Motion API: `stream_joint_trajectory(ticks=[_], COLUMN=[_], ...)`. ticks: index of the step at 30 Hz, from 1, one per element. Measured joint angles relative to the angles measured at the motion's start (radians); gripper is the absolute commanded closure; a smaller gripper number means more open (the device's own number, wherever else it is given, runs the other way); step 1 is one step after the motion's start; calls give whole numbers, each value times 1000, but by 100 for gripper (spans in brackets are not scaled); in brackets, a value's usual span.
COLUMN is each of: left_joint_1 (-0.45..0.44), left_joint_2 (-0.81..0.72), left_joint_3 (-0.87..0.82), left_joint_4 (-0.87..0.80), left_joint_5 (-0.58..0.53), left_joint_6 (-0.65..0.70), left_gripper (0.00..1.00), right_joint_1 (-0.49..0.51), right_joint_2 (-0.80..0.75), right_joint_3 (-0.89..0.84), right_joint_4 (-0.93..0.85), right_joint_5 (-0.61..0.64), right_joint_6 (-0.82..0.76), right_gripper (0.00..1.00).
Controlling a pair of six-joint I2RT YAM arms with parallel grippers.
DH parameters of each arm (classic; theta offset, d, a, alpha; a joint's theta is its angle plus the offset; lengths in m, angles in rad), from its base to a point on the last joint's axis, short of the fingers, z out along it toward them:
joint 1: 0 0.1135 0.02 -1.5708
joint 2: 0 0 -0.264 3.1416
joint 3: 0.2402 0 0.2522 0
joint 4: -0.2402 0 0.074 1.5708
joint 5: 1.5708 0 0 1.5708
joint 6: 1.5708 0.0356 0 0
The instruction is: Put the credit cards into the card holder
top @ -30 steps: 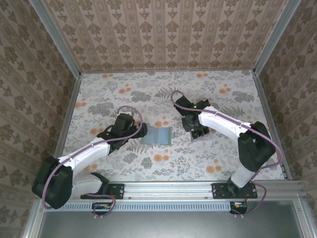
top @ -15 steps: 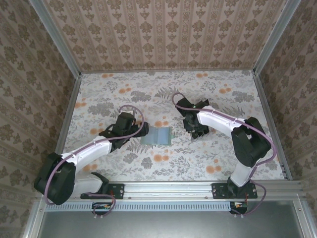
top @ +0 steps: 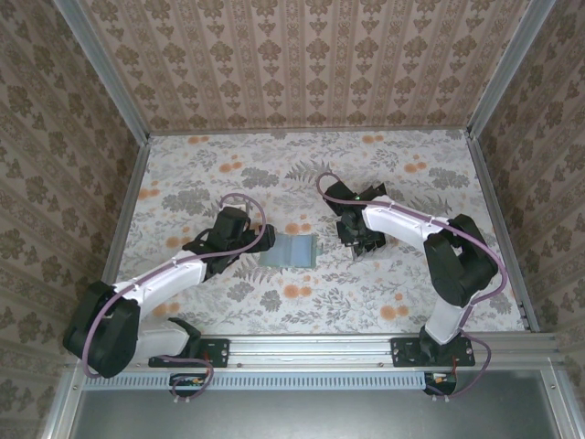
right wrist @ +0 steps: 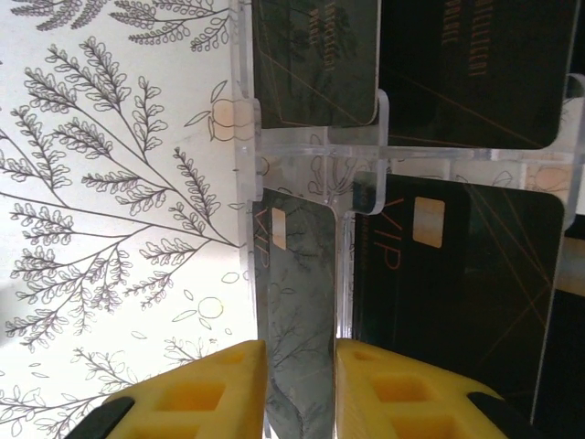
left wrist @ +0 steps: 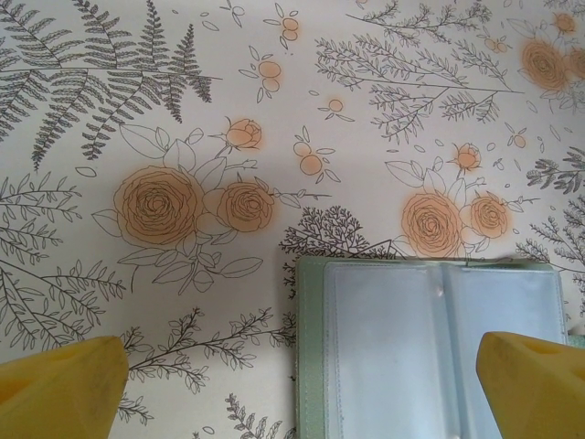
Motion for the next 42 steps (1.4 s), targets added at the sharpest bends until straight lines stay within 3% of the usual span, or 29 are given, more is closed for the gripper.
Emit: stream_joint_trajectory(ticks=[8,24,42], left_joint_1=[0,0,0], left_joint_2=[6,6,6], left_joint_3=[0,0,0], left_joint_4=[14,32,32], left_joint_5=[3,14,16], left_joint_6=[0,0,0], left_gripper=[0,0,0], right_joint_1=[0,-12,-17], right_joint_2=[0,-10,-166], right_joint_3=[0,-1,3], right_joint_4=[2,13,13], right_joint_5=[-7,-60,-167], right_joint_6=[1,6,19], right_gripper=[79,100,100])
